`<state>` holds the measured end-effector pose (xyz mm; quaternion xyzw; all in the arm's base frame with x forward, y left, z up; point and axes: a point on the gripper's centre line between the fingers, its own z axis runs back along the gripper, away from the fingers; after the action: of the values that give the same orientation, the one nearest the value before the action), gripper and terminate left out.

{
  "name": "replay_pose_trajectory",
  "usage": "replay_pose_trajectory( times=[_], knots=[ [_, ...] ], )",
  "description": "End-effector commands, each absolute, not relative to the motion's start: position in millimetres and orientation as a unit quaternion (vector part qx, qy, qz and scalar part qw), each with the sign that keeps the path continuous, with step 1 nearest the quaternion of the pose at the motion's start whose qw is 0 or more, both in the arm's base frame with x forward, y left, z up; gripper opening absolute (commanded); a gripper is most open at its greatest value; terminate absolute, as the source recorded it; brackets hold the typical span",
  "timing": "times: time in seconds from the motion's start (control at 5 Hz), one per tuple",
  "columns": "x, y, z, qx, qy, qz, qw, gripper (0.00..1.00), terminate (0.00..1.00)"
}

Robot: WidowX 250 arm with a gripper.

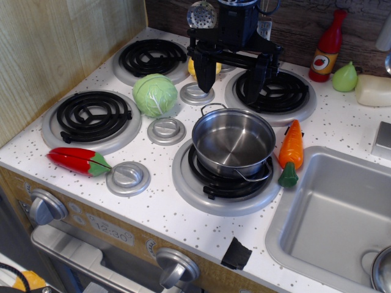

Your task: Put pepper in pan

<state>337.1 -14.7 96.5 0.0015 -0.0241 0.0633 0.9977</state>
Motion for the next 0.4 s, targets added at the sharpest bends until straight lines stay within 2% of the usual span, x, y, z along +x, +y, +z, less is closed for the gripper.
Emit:
replay_pose_trajectory(
  times=[0.0,0.2],
  knots=[
    [337.1,-14.7,96.5,0.002,-0.024,0.063,0.998,1.00,0.00],
    [323.0,1.7,104.2,0.056,-0.034,0.161,0.985,1.00,0.00]
  ],
)
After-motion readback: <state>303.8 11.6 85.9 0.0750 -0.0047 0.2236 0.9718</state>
